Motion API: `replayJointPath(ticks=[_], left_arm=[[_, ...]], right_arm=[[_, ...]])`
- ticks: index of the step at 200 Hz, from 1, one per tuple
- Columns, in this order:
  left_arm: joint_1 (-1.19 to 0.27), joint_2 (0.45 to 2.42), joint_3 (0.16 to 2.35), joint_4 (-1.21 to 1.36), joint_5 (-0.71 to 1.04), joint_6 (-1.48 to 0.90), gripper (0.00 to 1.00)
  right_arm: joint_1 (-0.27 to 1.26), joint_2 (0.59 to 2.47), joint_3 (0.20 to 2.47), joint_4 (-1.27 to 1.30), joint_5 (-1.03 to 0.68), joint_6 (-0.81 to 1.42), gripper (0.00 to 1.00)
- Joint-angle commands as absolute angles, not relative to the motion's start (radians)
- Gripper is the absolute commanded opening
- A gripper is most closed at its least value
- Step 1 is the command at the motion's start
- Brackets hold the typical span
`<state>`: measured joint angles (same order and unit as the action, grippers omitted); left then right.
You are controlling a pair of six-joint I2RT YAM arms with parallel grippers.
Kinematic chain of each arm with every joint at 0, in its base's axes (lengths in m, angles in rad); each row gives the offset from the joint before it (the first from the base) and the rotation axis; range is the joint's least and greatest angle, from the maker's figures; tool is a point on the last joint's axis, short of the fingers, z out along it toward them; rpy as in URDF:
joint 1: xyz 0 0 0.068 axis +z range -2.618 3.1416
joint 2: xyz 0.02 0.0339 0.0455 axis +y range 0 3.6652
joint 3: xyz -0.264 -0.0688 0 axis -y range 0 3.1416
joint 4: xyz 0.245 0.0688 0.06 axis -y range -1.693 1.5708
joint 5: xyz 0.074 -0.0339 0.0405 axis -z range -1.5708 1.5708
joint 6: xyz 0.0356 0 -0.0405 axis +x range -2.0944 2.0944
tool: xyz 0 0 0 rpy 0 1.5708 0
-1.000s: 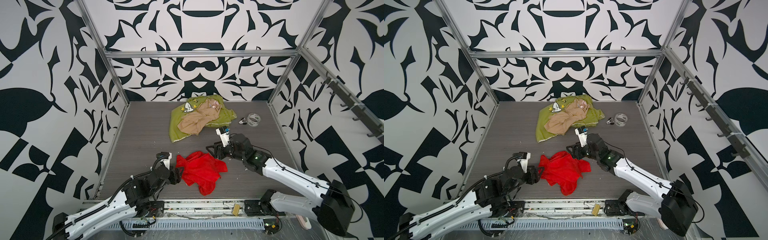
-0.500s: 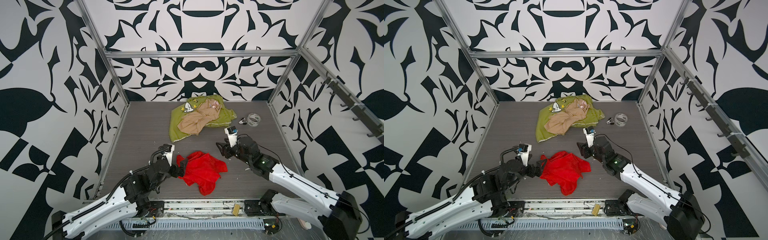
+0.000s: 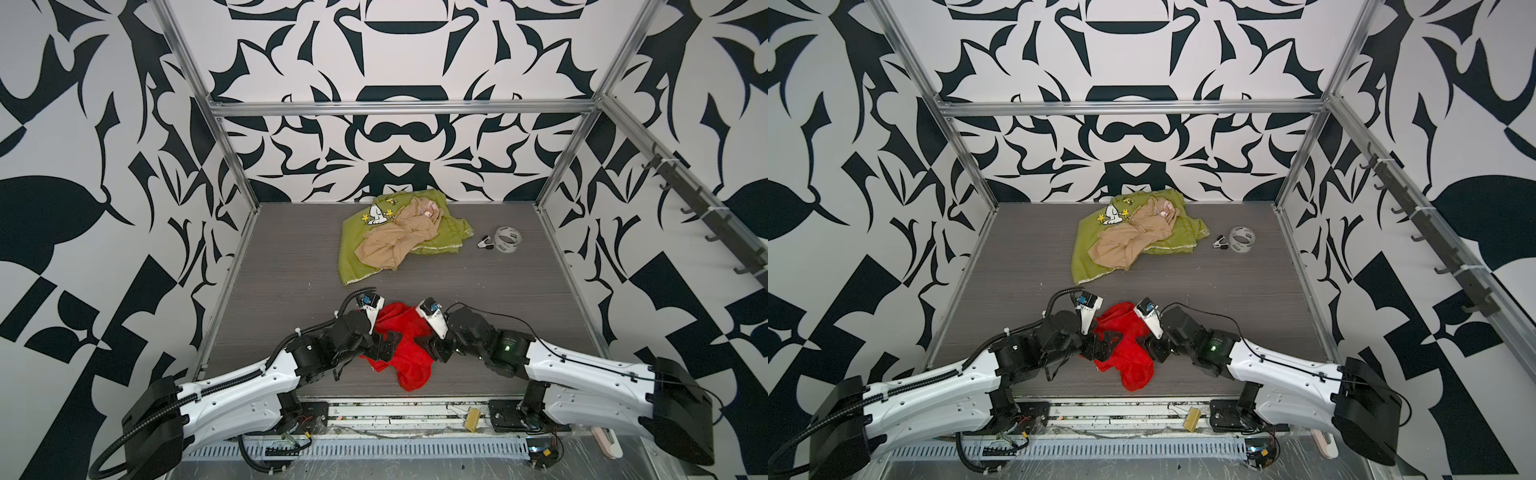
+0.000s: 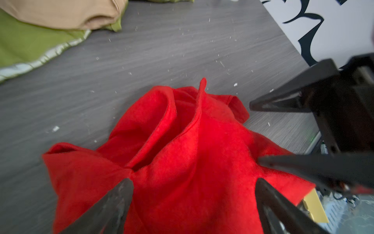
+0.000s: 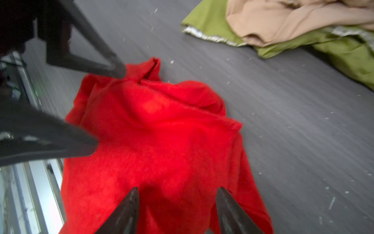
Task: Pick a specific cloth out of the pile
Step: 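Open both grippers to release the red cloth on the table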
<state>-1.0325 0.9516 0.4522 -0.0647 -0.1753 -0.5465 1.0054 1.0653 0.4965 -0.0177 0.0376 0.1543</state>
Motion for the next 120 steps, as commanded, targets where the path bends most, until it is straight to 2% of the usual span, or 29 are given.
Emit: replayJointPath(ticks=[1,33,59,77,99,120], left_arm=[[-1.027,0.962,0.377,0.023,-0.162,-0.603,0.97],[-0.975,0.979,0.302,0.061,-0.151,-0.66,0.97],[-0.863,0.988,0.272,0.061,-0.071,-0.692,0.97],[-0.839,1.007,0.273,0.064,-0.04,-0.691,0.97],[-0.839,1.012,0.292,0.047,-0.028,-0.678,0.97],[-0.839,0.978,0.315,0.004,-0.033,-0.667,0.97]], right_arm=[[1.051,1.109,0.462,0.066,0.144,0.154,0.63],[1.095,1.24,0.409,0.183,0.18,0.237,0.63],[1.137,1.361,0.384,0.257,0.247,0.295,0.65],[1.16,1.426,0.39,0.274,0.276,0.314,0.66],[1.167,1.408,0.429,0.224,0.284,0.317,0.67],[1.168,1.303,0.478,0.125,0.309,0.286,0.69]])
